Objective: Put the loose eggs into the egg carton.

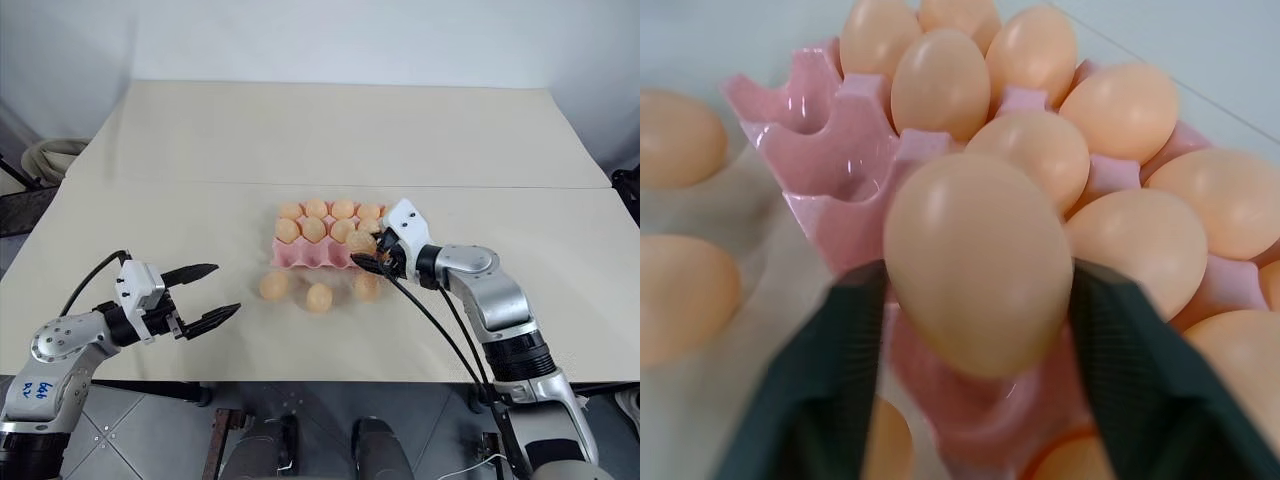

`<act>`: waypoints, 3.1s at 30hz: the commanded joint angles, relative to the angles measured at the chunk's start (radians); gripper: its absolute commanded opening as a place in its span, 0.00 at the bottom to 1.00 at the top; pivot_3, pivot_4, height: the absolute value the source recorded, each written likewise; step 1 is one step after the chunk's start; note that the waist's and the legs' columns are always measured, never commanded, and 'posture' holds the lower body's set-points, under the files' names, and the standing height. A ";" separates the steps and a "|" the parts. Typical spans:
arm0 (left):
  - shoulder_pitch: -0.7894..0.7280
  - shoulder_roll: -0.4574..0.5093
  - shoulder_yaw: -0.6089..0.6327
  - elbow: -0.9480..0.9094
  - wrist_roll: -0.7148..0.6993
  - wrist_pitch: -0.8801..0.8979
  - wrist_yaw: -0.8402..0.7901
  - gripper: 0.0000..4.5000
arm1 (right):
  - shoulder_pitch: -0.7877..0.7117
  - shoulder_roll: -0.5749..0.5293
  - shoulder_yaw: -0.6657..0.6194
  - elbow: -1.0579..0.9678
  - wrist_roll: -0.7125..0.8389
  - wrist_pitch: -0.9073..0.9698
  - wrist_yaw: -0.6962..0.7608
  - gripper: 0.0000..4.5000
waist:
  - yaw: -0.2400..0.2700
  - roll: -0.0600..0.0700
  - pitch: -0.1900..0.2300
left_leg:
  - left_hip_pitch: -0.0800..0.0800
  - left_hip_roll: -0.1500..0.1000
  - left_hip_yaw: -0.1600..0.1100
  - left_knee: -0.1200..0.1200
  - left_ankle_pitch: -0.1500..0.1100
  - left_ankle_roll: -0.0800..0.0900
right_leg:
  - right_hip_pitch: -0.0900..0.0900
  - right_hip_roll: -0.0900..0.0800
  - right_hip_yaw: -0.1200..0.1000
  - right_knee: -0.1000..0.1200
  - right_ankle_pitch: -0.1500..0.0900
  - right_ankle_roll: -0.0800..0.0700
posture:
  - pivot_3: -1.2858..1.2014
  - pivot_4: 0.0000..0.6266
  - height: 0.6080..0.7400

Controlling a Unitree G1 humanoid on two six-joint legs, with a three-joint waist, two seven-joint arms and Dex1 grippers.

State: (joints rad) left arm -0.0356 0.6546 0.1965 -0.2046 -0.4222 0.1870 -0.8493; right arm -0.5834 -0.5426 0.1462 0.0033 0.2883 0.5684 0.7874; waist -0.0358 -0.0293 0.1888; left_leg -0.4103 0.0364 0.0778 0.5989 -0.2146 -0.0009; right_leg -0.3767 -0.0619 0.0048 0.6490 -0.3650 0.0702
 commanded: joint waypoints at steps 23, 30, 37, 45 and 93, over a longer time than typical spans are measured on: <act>-0.260 -0.018 -0.133 0.093 0.002 -0.006 -0.142 1.00 | 0.687 -0.139 -0.501 -0.244 0.166 -0.419 0.220 0.99 | 0.003 0.000 0.000 | 0.006 0.000 0.002 0.003 0.003 0.000 | 0.005 0.002 0.002 0.004 0.001 0.002 | 0.52 0.24 1.00; -0.238 -0.003 -0.095 0.104 -0.001 -0.014 -0.131 1.00 | 0.603 -0.133 -0.423 -0.308 0.205 -0.375 0.205 0.99 | 0.004 0.000 0.000 | 0.005 0.000 0.002 0.003 0.003 0.000 | 0.005 0.002 0.002 0.004 0.001 0.002 | 0.52 0.24 1.00; -0.131 0.037 0.010 0.094 -0.005 -0.019 -0.098 1.00 | 0.448 -0.173 -0.239 -0.385 0.172 -0.089 0.103 0.99 | 0.003 0.000 0.000 | 0.004 0.001 0.001 0.003 0.002 0.000 | 0.004 0.001 0.002 0.004 0.001 0.002 | 0.52 0.24 1.00; -0.039 0.039 0.063 0.028 -0.013 -0.009 -0.063 1.00 | 0.280 -0.072 -0.053 -0.306 0.070 0.076 -0.053 0.99 | 0.006 0.000 0.000 | 0.003 0.001 0.000 0.000 -0.001 -0.005 | 0.002 -0.001 0.001 0.002 -0.001 -0.001 | 0.52 0.24 1.00; -0.046 0.035 0.064 0.005 -0.006 0.020 -0.022 1.00 | 0.320 -0.111 -0.339 -0.257 0.209 -0.227 0.233 1.00 | 0.007 0.000 0.000 | 0.000 0.001 0.000 -0.003 0.000 0.000 | 0.002 0.001 -0.002 -0.004 0.000 0.000 | 0.52 0.24 1.00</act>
State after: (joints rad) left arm -0.0768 0.6737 0.2242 -0.2070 -0.4290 0.2332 -0.8731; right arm -0.2918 -0.6328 -0.1074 -0.2180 0.4329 0.4080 0.9491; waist -0.0292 -0.0294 0.1889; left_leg -0.4102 0.0369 0.0778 0.5961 -0.2145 -0.0009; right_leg -0.3747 -0.0611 0.0035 0.6449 -0.3647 0.0709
